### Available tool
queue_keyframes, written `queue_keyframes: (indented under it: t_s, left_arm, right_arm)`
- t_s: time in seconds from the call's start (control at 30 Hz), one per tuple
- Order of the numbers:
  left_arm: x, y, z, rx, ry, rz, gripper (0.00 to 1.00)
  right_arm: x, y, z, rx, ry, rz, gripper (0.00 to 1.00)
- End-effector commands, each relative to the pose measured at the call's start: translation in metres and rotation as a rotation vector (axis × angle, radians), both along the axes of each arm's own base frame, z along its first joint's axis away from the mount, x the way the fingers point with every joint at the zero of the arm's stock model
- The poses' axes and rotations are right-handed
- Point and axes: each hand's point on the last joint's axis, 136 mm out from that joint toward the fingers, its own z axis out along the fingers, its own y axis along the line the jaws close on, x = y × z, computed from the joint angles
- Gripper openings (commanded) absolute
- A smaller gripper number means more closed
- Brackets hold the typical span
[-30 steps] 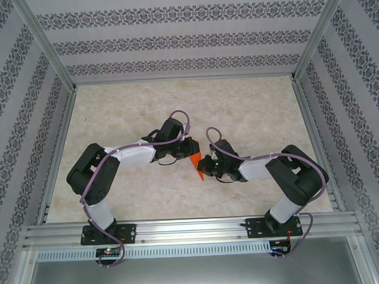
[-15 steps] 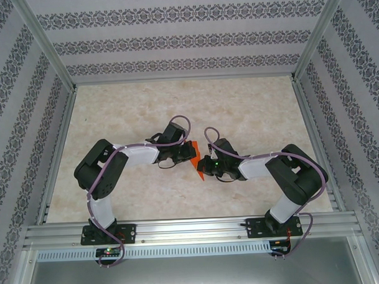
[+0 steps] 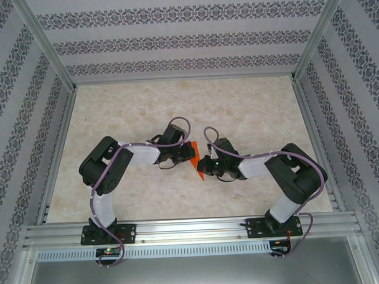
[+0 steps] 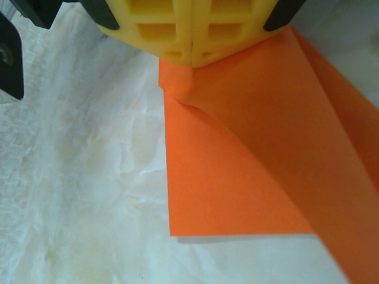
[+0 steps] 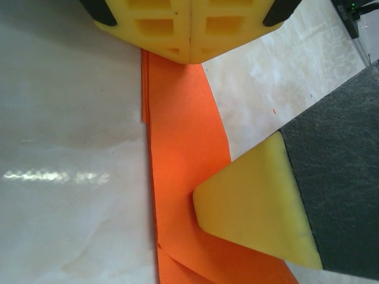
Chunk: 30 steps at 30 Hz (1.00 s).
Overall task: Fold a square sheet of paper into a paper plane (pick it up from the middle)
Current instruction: Fold the wing for the fifth time at the center of the table.
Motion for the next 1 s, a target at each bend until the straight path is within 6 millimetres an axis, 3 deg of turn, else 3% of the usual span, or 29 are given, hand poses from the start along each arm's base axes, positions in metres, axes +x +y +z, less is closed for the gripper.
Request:
queue_keyframes:
  t_s: [0.0, 0.2, 0.67, 0.97]
  left_arm:
    - [0.013, 0.019, -0.016, 0.035, -0.019, 0.029, 0.0]
    - [0.027, 0.018, -0.006, 0.031, -0.05, -0.02, 0.01]
    - [0.044, 0.036, -0.012, 0.017, -0.068, -0.061, 0.02]
    - [0.065, 0.052, -0.01, 0.016, -0.069, -0.049, 0.02]
  right_arm:
    - [-0.073, -0.061, -0.075, -0.305, 0.292, 0.035, 0.0]
    - [-0.079, -0.067, -0.077, -0.342, 0.302, 0.078, 0.0]
    - [-0.088, -0.071, -0.077, -0.343, 0.309, 0.131, 0.0]
    - [-0.089, -0.069, -0.075, -0.332, 0.308, 0.141, 0.0]
